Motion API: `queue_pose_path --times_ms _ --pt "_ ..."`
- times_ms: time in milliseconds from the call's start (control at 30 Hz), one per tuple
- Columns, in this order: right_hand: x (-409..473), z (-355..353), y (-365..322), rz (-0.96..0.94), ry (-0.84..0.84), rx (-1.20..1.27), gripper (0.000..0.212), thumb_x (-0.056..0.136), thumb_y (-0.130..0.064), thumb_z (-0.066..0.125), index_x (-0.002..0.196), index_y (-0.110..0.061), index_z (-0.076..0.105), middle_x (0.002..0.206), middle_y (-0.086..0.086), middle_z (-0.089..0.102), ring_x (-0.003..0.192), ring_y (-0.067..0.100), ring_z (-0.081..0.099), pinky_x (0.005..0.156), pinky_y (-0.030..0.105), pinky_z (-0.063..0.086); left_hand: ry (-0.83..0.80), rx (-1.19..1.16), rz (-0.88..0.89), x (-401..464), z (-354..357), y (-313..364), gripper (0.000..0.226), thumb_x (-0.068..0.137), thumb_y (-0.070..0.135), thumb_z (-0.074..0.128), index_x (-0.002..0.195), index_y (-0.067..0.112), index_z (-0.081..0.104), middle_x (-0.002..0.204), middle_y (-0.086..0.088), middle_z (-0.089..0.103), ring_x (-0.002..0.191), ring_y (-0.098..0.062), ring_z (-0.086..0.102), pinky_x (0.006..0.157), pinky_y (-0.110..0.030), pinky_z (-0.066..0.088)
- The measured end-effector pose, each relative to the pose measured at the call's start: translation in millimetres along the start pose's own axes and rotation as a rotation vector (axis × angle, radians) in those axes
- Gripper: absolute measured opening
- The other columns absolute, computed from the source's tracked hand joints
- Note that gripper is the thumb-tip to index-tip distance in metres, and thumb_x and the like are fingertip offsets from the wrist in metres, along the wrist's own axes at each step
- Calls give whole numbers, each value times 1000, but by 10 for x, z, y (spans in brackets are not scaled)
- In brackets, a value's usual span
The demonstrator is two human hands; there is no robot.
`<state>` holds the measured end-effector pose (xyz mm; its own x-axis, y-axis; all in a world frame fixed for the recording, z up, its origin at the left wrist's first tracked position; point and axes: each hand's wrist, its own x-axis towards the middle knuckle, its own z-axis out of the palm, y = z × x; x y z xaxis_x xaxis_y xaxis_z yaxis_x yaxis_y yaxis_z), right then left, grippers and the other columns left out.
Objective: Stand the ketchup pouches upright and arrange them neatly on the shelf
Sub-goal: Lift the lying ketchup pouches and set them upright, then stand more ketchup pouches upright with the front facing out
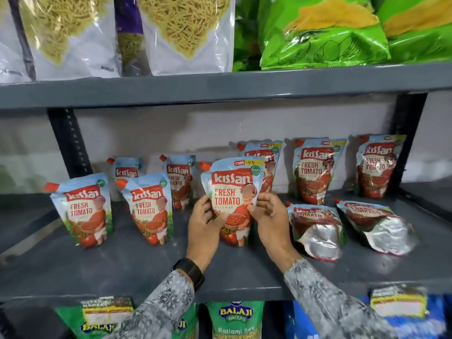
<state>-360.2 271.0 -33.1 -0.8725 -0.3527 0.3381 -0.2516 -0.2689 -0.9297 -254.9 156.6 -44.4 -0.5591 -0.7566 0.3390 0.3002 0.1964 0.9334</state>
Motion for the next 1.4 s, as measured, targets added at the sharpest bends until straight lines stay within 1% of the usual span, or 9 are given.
queue_pose_path --times_ms 267,433,600,700,800,933,1033,1167,1400 --pt "-212 -69 -13 -36 -3 -115 38 92 7 69 119 -18 68 113 1 74 103 11 71 102 38 58 -21 46 16 -77 -75 41 50 90 12 75 134 27 57 127 8 69 109 4 65 82 -13 56" --pt "-344 -525 -315 -238 50 -175 44 93 0 70 109 -42 68 99 -10 77 94 8 73 86 26 61 126 96 161 -361 42 179 39 93 21 71 126 38 61 126 10 65 111 -3 66 90 -23 55" --pt "-150 -1329 -564 -348 246 -440 21 94 -11 68 108 -25 73 93 -8 78 89 12 74 81 34 61 -168 286 246 -552 711 282 23 88 39 68 111 41 70 102 20 72 92 2 70 75 -11 53" --pt "71 -1598 -621 -131 158 -881 29 97 -29 66 122 -15 70 116 8 78 109 29 72 92 38 54 -360 574 131 -386 1106 270 37 84 62 55 108 39 69 89 29 68 87 4 68 71 -16 52" --pt "290 -1741 -673 253 -79 -1144 56 101 -49 55 135 -5 60 138 20 66 127 39 62 105 44 50 -429 716 -156 -95 1530 180 51 90 63 53 99 16 70 97 -2 76 102 -26 73 86 -39 61" --pt "534 -1719 -774 359 -221 -1054 50 100 -43 56 126 -1 65 132 21 67 116 43 67 102 53 55 -474 429 -691 78 1781 97 70 73 56 78 124 9 67 114 -17 76 103 -34 75 82 -51 63" --pt "675 -1716 -711 395 -327 -1065 41 96 -26 59 128 -1 66 132 21 68 118 41 67 103 51 56 -525 400 -728 60 1798 99 72 58 48 88 119 14 71 99 -7 82 91 -24 78 77 -42 64" --pt "788 -1690 -569 459 -315 -993 37 90 -17 69 122 2 65 126 23 69 108 43 70 92 55 62 -510 334 -787 -20 1816 161 55 79 33 82 127 12 68 120 -11 77 115 -31 71 102 -54 55" --pt "787 -1784 -354 348 -167 -487 36 82 3 73 111 -16 65 90 0 74 78 9 73 63 28 62 -371 222 -631 -205 1878 351 21 89 6 73 110 6 72 104 -19 79 84 -31 76 78 -50 63"
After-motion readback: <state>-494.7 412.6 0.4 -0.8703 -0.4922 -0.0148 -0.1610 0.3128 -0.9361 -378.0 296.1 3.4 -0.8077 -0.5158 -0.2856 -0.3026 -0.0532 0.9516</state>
